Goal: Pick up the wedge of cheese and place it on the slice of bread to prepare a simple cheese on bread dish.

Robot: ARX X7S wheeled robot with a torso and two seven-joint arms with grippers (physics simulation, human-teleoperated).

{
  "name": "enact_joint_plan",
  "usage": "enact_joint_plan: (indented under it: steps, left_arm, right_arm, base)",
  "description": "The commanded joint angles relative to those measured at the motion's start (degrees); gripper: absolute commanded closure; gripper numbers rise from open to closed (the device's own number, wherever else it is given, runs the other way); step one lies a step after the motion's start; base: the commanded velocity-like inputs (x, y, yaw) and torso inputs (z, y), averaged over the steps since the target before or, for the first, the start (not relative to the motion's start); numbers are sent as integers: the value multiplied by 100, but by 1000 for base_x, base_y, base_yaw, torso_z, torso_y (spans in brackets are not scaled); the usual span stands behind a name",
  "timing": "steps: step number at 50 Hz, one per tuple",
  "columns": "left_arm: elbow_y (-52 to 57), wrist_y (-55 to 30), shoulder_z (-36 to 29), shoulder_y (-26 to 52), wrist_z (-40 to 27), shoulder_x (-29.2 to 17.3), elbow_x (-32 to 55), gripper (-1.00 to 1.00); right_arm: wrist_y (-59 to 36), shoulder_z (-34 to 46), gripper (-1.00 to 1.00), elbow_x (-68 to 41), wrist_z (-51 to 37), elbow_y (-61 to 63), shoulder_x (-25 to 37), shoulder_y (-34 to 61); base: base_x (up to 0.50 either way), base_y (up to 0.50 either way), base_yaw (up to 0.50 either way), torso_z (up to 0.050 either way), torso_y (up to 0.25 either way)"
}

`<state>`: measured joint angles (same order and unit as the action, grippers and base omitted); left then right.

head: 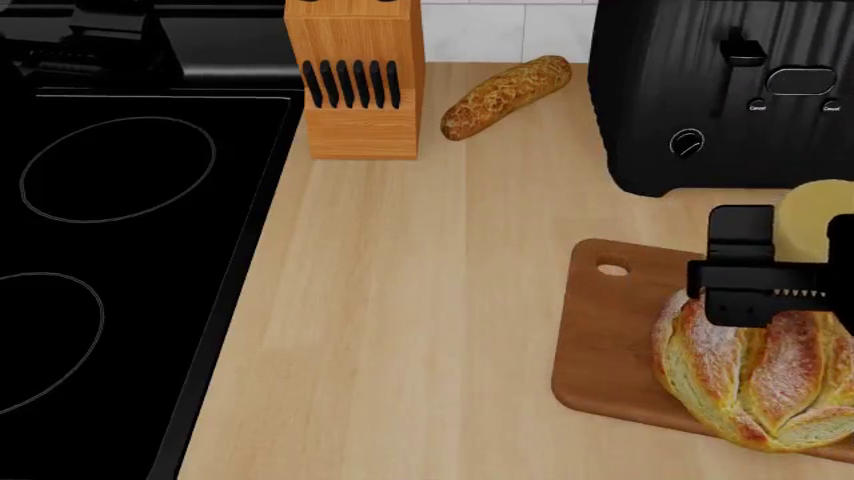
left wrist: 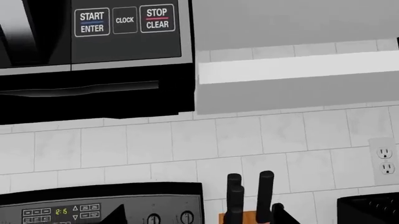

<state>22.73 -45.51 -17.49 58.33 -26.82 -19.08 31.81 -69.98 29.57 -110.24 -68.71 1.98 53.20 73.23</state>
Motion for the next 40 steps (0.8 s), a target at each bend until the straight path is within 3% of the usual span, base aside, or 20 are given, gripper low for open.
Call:
enact_joint_plan:
  steps: [1, 40]
  left_arm:
    - [28, 19, 45, -8, -27, 4, 49, -100]
    - [32, 79, -72, 9, -57, -59, 13, -100]
  right_arm:
    - [14, -35, 100, 101, 88, 29, 48, -65]
    - [180, 119, 100, 604, 565, -163, -75, -288]
  base:
    - [0, 0, 0, 0, 0]
    - [0, 0, 0, 0, 0]
